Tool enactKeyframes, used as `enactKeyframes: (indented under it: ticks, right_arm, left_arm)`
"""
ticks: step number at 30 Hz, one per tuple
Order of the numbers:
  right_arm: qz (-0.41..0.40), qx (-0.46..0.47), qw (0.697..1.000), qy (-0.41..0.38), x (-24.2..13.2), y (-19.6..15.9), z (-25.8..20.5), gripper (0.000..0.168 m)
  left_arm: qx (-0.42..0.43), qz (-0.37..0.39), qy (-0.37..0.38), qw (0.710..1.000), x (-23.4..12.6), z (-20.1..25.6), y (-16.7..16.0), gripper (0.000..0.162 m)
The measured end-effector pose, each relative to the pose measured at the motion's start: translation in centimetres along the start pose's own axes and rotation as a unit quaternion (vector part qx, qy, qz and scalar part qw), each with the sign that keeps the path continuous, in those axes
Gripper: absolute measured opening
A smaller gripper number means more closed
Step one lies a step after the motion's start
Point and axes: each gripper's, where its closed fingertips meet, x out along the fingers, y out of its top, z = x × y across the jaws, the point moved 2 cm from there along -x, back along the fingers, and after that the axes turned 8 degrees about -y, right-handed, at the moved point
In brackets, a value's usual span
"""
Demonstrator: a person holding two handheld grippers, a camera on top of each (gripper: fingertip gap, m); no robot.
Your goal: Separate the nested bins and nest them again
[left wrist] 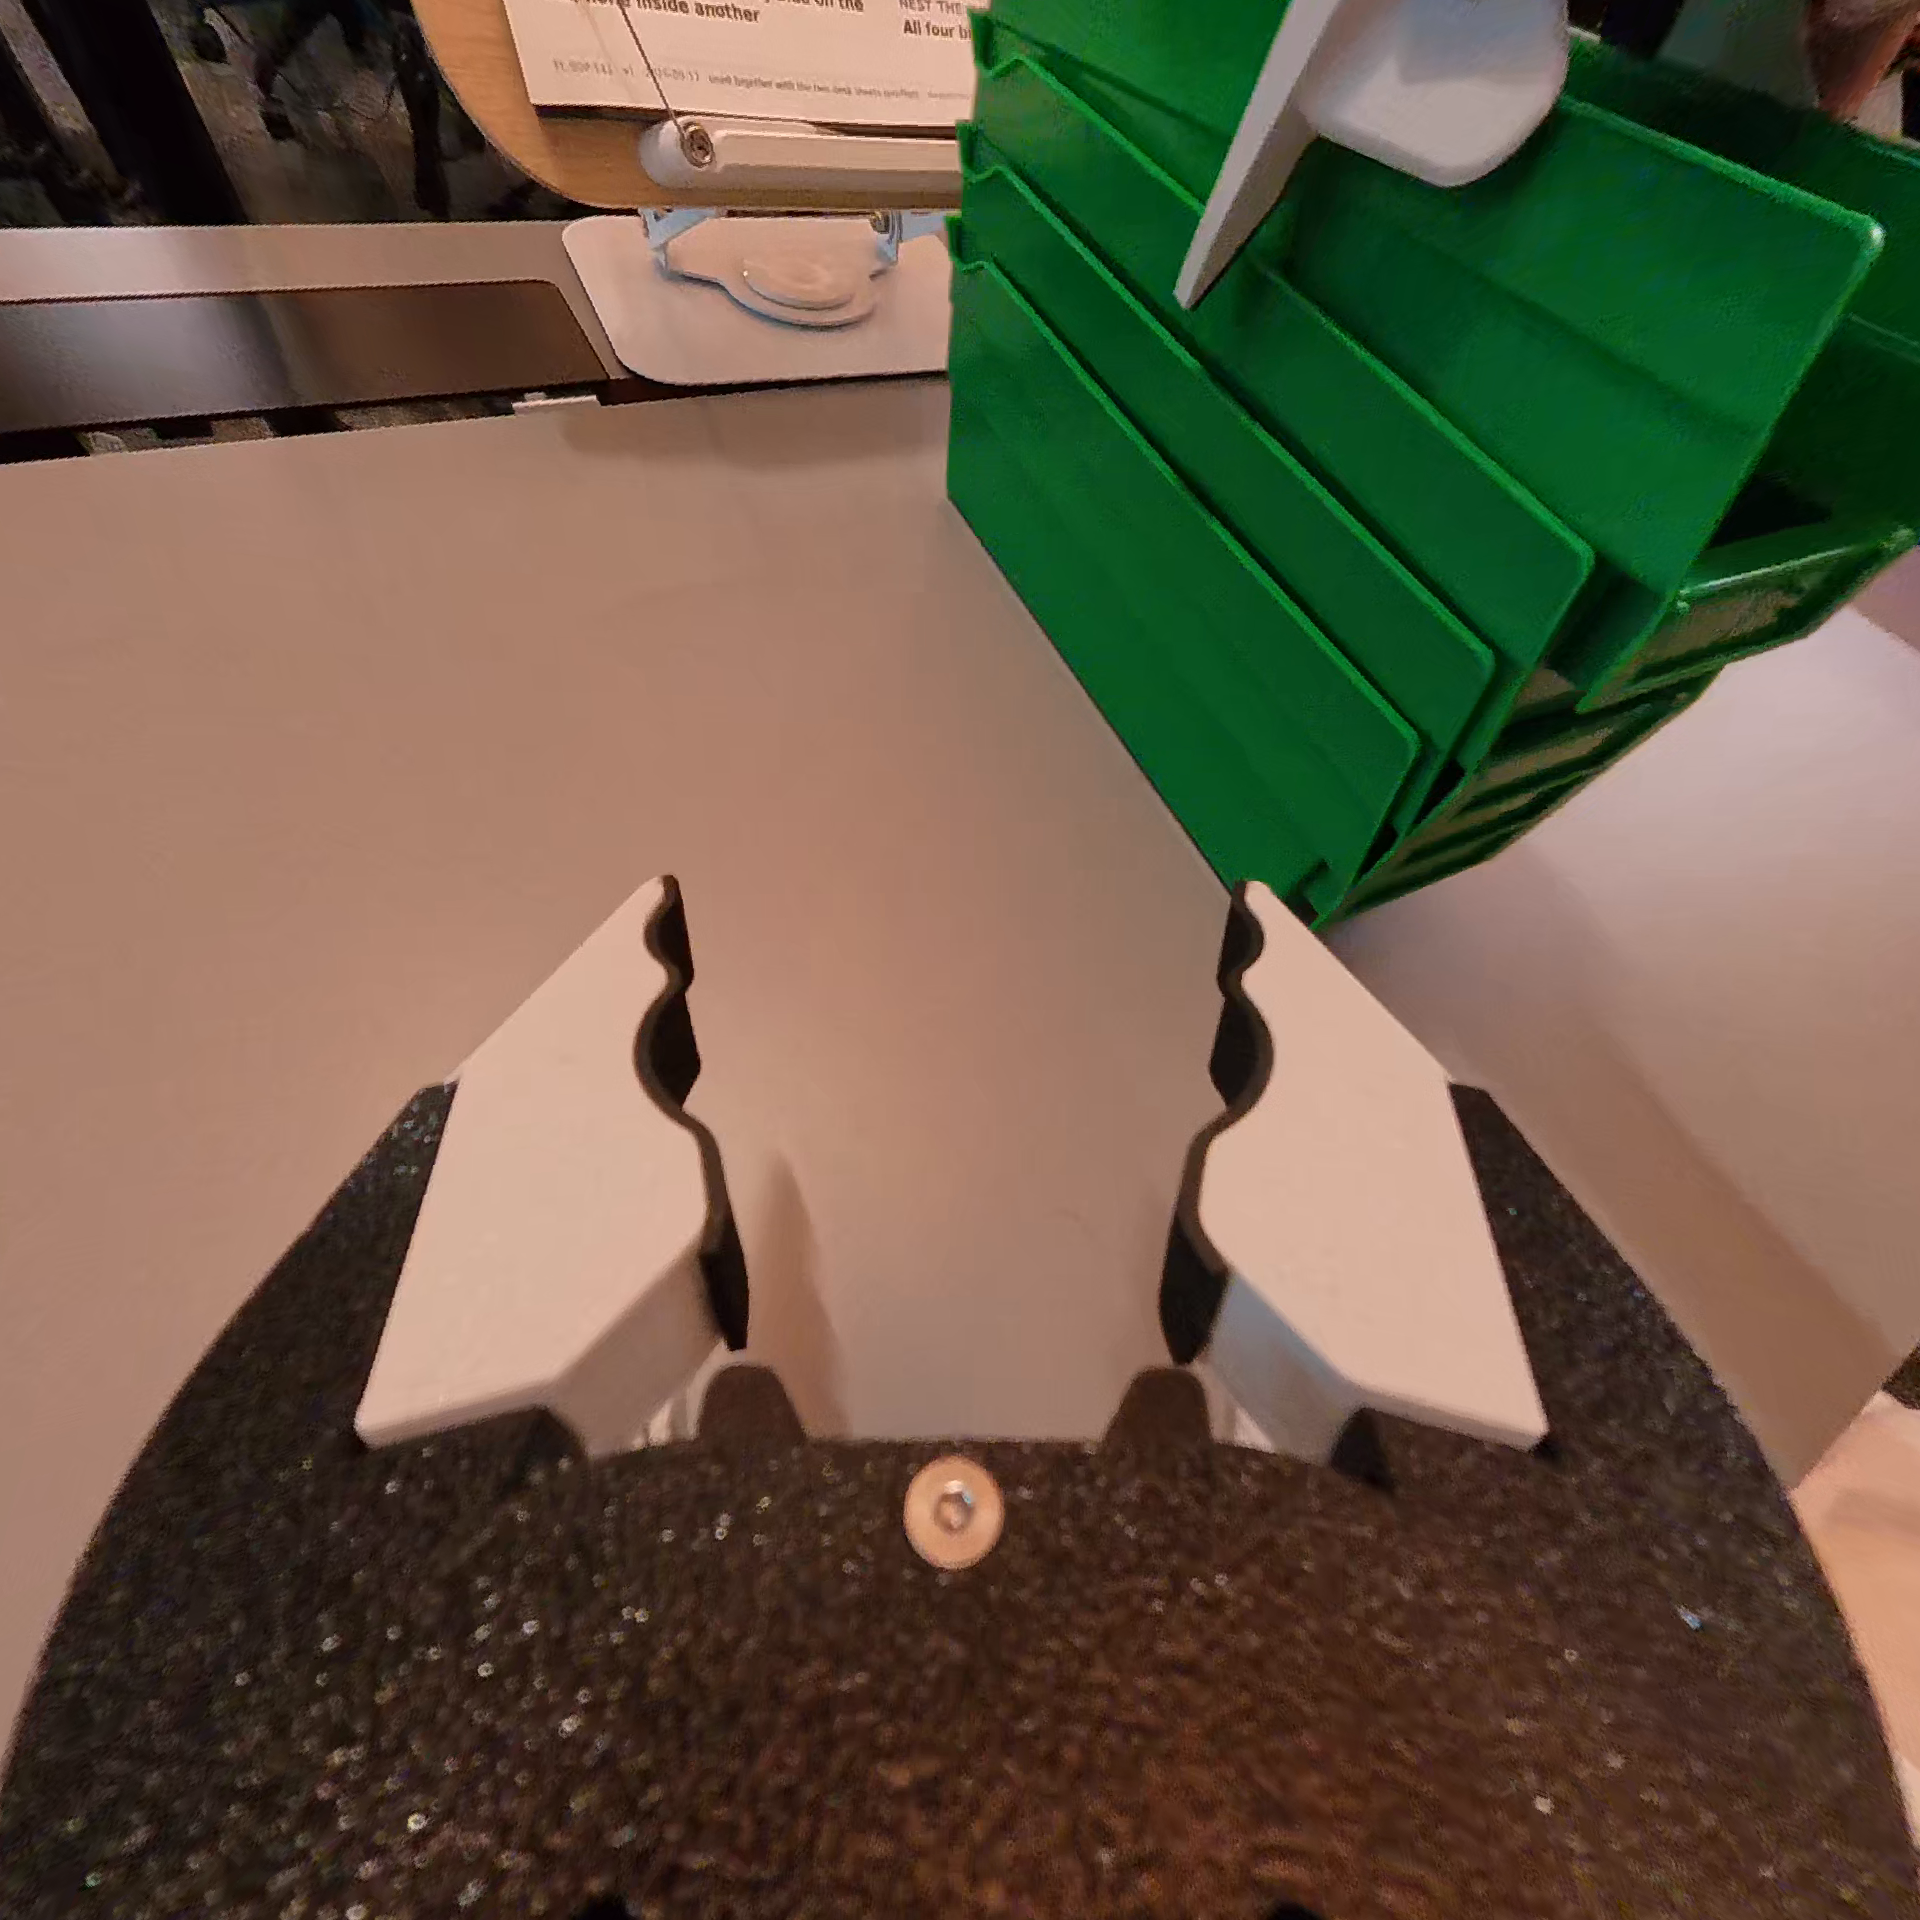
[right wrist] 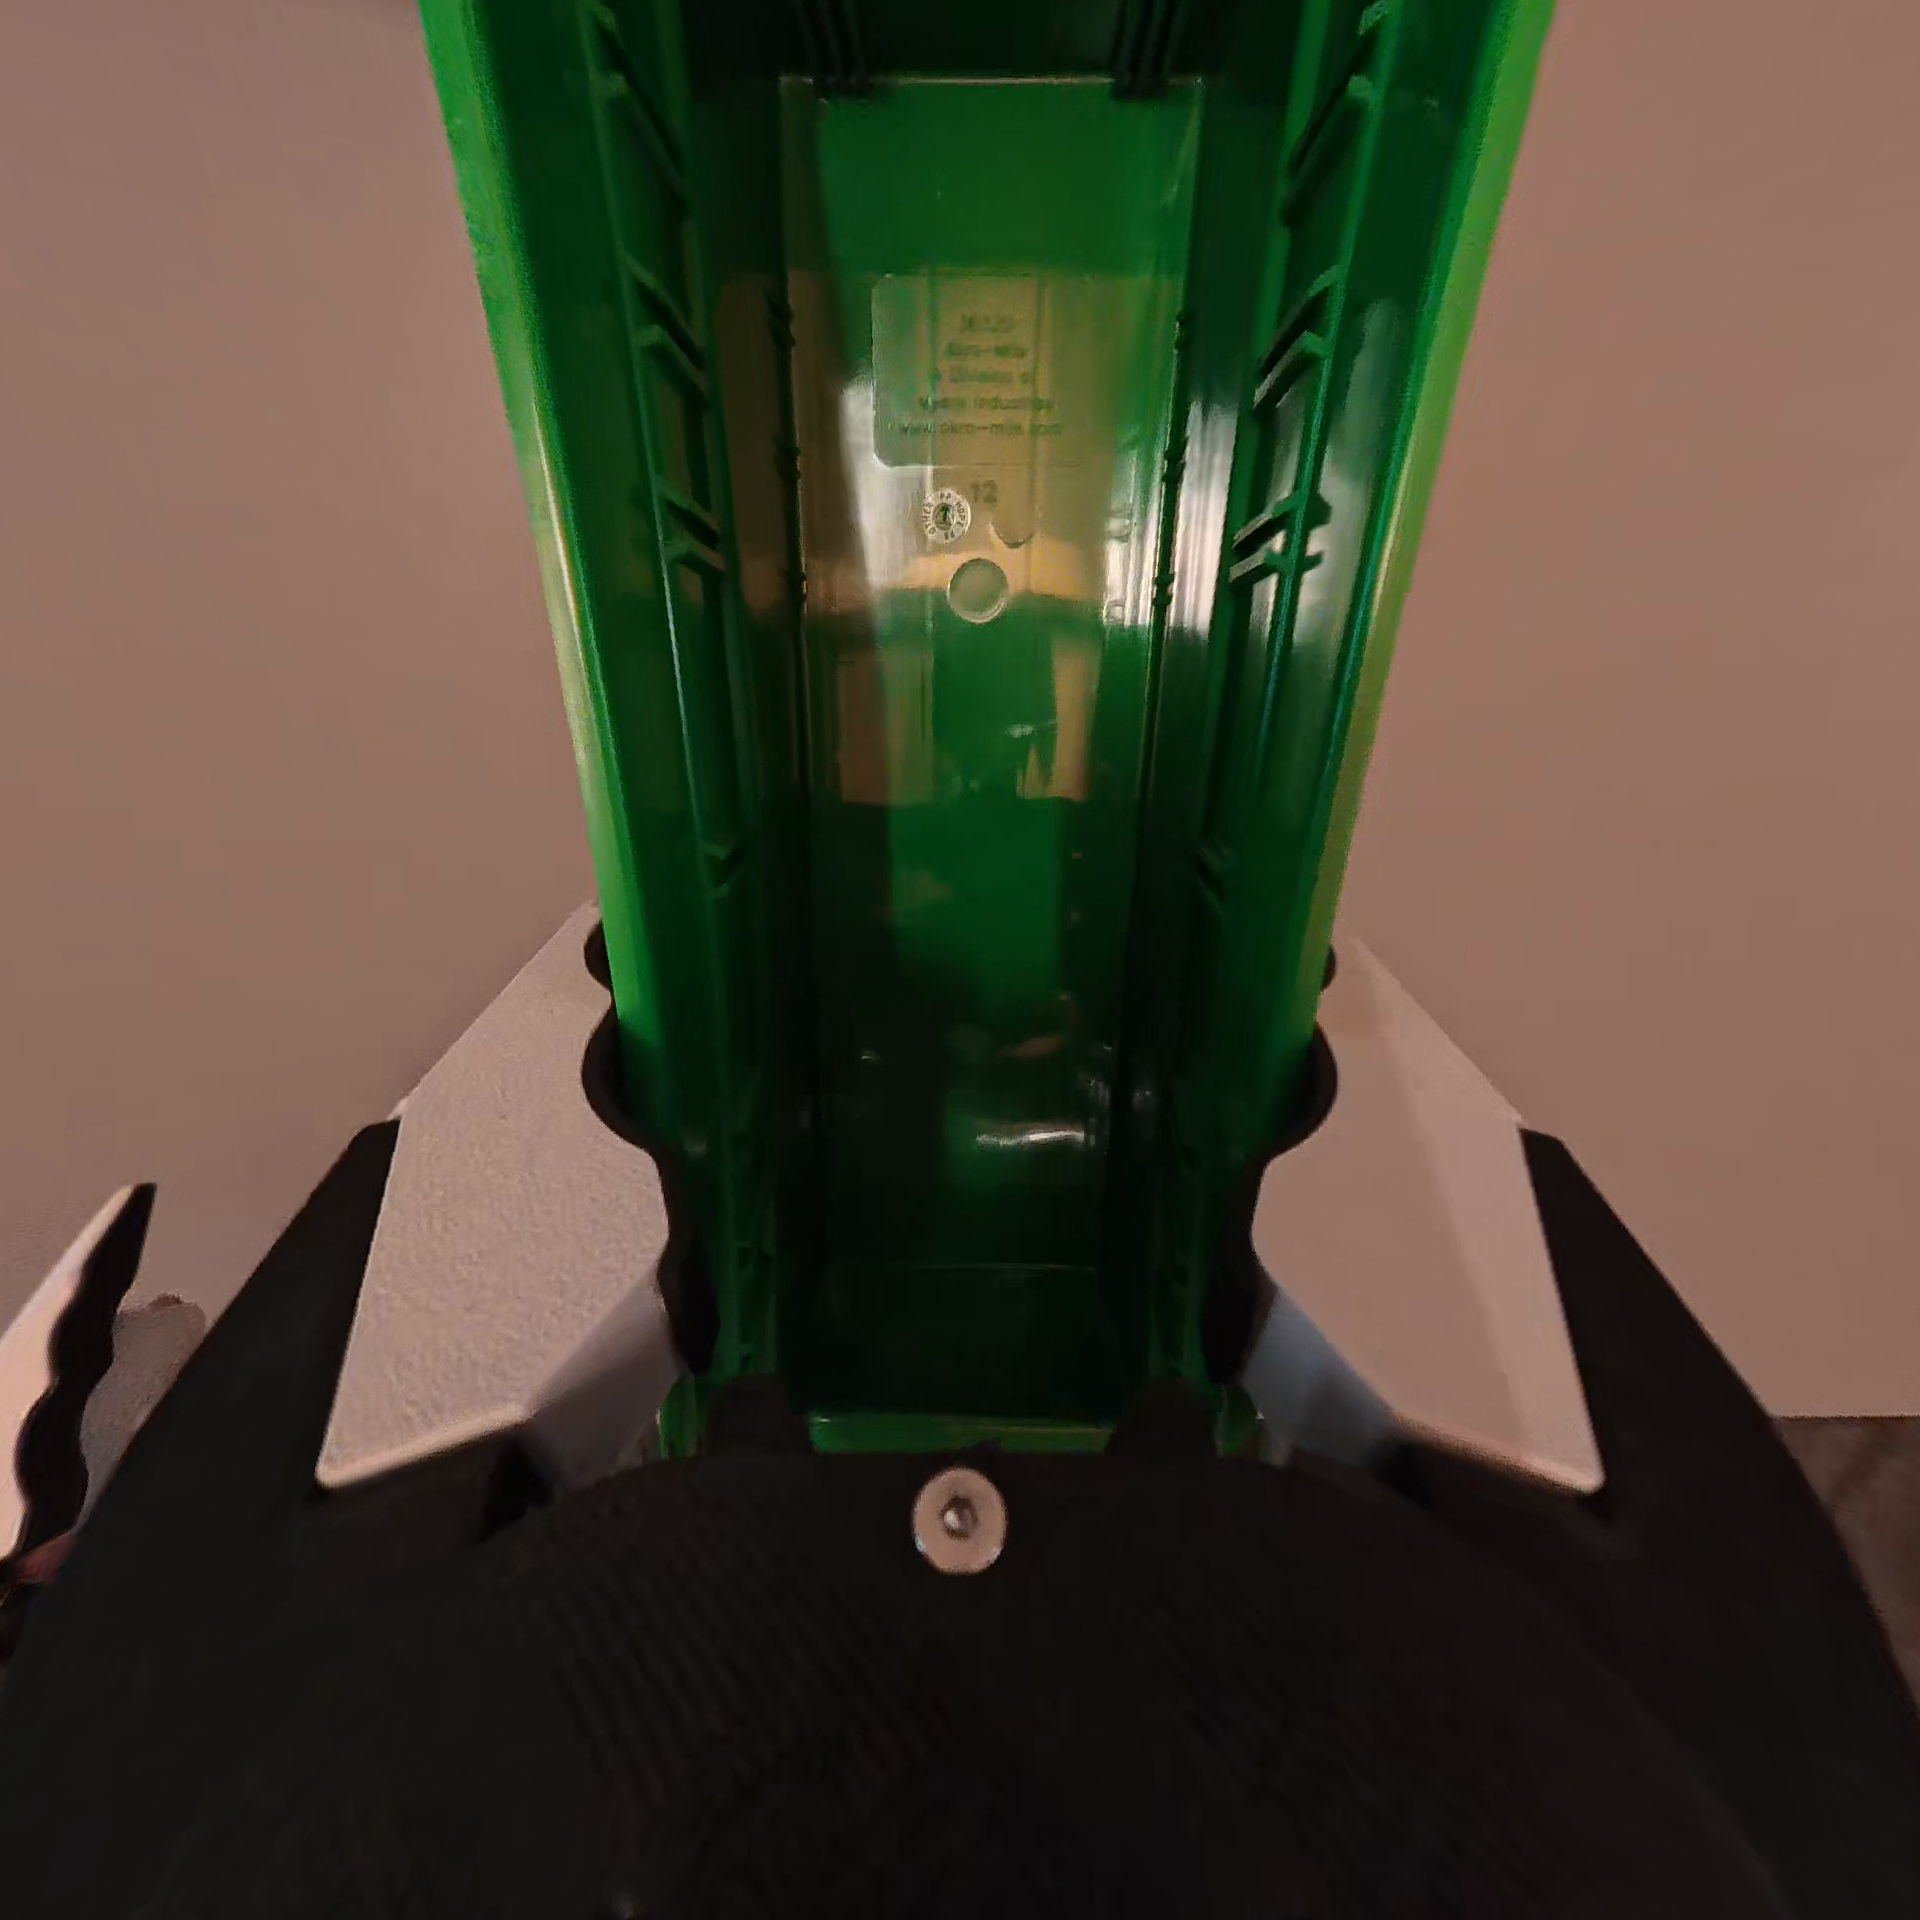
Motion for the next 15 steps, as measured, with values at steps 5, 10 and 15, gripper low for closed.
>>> enactKeyframes:
  ticks: [5,10,15]
  right_arm:
    - [0.0,-0.012,1.0,-0.027,0.5,-0.1,0.1,0.135]
    - [-0.008,-0.045,0.998,-0.051,0.8,-0.4,0.0,0.146]
    - [0.045,-0.105,0.992,-0.053,-0.9,0.4,-0.4,0.15]
  left_arm:
    - [0.0,-0.005,0.001,1.0,0.2,-0.1,-0.2,0.1]
    - [-0.006,0.003,0.001,1.0,-0.1,-0.3,0.0,0.1]
    - [0.003,-0.001,0.004,1.0,0.1,-0.1,-0.1,0.101]
